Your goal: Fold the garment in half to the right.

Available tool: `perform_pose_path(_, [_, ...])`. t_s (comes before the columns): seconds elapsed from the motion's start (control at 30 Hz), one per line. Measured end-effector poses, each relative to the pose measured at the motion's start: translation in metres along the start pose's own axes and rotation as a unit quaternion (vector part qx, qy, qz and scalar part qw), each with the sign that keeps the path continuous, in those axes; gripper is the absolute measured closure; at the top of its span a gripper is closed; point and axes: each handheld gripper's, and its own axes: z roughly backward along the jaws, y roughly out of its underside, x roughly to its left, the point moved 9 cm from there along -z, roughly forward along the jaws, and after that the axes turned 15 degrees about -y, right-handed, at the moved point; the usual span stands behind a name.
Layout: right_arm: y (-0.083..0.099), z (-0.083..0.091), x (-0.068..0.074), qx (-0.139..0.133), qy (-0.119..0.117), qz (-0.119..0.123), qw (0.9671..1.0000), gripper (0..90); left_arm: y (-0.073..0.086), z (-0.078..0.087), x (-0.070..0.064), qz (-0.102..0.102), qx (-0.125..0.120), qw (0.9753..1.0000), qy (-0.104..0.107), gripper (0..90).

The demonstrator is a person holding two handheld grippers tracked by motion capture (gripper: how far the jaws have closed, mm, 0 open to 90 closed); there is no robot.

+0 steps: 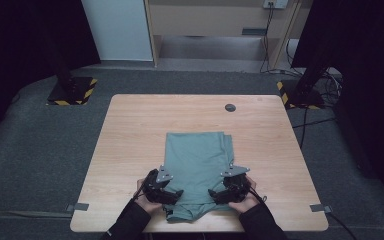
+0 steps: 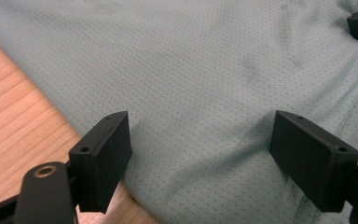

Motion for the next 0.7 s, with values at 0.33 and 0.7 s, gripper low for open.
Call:
perform_pose_path(0.33, [-0.006, -0.005, -0.006, -0.009, 0.002, -0.001, 1.0, 2.8, -0.003, -0.006, 0.009, 0.004, 0.001, 1.0, -0.004, 19.2])
perform_pose_path(0.7, [-0.017, -0.013, -0.016, -0.008, 0.006, -0.004, 0.9999, 2.8, -0.011, -0.017, 0.026, 0.01, 0.0, 0.9999, -0.001, 20.0])
